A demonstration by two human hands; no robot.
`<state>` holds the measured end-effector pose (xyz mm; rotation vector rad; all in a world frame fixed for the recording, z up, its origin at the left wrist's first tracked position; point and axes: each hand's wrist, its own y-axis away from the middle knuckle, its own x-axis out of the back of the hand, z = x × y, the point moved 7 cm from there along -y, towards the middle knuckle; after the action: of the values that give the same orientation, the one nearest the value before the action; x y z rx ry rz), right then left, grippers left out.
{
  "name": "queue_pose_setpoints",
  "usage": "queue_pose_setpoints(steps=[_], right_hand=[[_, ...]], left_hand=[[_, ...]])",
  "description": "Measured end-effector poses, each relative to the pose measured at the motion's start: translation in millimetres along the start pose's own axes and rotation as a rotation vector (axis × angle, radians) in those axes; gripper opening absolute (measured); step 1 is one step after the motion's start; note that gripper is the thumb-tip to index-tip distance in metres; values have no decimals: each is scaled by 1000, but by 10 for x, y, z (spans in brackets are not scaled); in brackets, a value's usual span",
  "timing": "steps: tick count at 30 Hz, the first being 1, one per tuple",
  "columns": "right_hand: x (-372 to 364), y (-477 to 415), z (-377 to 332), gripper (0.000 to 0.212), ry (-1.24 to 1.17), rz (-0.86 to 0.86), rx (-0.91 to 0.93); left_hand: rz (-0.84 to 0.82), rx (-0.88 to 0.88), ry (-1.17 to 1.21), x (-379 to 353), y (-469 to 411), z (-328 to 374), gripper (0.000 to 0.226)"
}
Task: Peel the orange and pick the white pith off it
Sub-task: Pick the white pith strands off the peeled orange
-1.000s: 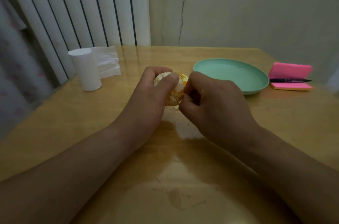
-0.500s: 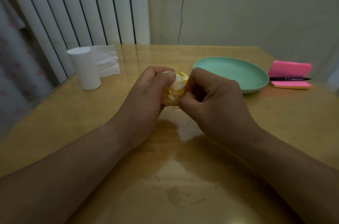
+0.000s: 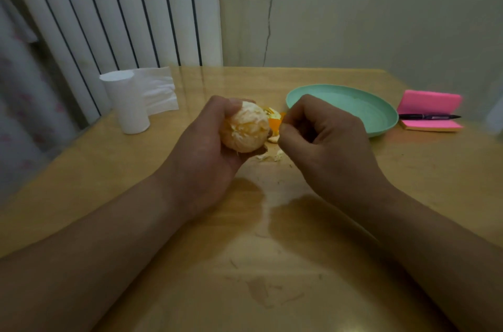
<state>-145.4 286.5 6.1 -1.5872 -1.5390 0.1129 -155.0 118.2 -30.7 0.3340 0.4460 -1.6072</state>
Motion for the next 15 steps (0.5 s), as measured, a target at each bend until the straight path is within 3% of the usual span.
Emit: queue_pose_setpoints(steps=[5,10,15], right_hand=[[-67,19,-12,21,12,-52,-21],[-94,36,-50,15,35,-68,9],[-101,36,-60,24,73,-63,26]], left_hand=[[-1,59,77,19,-23,-2,37],[11,40,41,50,-34,-17,35],[22,22,-35,66,-32,-43,31]])
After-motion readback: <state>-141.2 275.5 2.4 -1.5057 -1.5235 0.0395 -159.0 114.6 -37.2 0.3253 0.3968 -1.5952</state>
